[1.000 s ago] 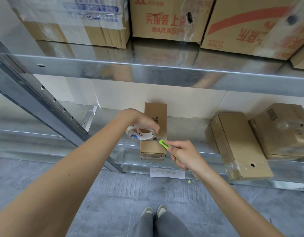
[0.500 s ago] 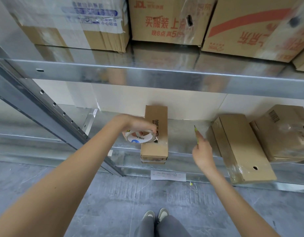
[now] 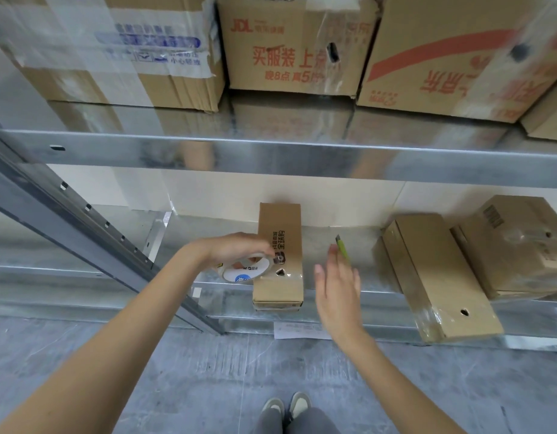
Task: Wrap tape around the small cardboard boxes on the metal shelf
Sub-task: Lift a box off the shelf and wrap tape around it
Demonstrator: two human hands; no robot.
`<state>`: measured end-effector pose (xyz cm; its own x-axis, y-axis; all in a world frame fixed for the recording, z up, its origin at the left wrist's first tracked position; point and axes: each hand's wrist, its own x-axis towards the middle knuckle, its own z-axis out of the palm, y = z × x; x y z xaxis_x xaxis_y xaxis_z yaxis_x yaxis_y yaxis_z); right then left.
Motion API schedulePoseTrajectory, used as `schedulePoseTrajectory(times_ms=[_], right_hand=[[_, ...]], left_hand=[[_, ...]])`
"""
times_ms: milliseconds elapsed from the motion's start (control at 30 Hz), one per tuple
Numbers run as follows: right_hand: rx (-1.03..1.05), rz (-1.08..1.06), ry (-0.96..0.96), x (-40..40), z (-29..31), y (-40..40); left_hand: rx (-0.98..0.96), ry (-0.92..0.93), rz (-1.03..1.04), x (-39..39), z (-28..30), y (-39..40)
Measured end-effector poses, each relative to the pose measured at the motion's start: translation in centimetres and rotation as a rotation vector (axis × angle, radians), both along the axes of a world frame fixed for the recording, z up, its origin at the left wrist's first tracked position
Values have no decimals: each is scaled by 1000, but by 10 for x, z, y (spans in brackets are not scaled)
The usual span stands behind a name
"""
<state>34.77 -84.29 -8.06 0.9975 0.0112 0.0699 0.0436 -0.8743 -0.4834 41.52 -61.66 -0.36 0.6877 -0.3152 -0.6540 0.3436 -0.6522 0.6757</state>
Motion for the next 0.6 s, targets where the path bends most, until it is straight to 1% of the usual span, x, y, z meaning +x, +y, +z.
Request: schedulePoseTrajectory(times_ms=[33,67,133,200,267,400,500,600], right_hand=[[16,67,-10,-17,10,10],[-8,137,25,-31,16,20],[-145,202,169,-46,20,40],[-276,175,267,-45,20,59],[-333,114,298,-38,22,75],[-433,-6,184,-40,19,87],[-401,68,75,-40,18,86],[-388,166,-14,-33,18,75]], left_hand=[[-9,-6,13,0,0,1],[-17,-9,22,-1,1,1],[-27,-5,30,-3,2,1],[-36,-8,44,-6,4,1],[-58,-24,91,-9,6,2],[-94,-48,171,-17,7,3],[-175,-31,252,-27,5,4],[-286,-55,353,-43,-1,2]])
